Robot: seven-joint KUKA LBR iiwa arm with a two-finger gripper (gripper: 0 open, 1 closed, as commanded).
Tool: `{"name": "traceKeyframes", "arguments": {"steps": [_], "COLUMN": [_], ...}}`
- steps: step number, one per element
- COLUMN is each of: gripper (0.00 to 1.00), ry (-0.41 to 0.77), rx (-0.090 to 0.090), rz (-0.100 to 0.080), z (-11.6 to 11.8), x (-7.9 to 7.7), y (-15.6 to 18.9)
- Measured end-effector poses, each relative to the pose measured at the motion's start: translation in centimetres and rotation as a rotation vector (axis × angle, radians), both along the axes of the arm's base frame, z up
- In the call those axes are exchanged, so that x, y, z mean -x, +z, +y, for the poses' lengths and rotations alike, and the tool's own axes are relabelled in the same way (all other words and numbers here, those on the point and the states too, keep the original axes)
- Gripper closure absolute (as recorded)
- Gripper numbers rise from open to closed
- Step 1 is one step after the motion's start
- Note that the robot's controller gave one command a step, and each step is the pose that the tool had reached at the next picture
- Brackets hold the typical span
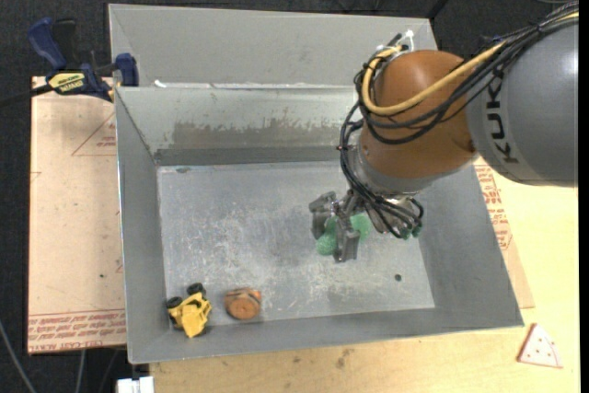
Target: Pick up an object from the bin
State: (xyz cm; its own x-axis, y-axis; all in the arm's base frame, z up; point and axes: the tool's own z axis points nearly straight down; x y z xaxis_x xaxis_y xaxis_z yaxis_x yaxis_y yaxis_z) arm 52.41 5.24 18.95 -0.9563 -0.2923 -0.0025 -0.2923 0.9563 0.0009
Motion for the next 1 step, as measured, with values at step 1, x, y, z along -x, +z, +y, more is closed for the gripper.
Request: {"name": "traceKeyframes", "arguments": {"steps": [1], "gripper": [1.00], "ry": [-0.028], "rx": [0.000], "rz": [-0.002], "z": [2.08], "x": [-1.24], "y": [14.40]}}
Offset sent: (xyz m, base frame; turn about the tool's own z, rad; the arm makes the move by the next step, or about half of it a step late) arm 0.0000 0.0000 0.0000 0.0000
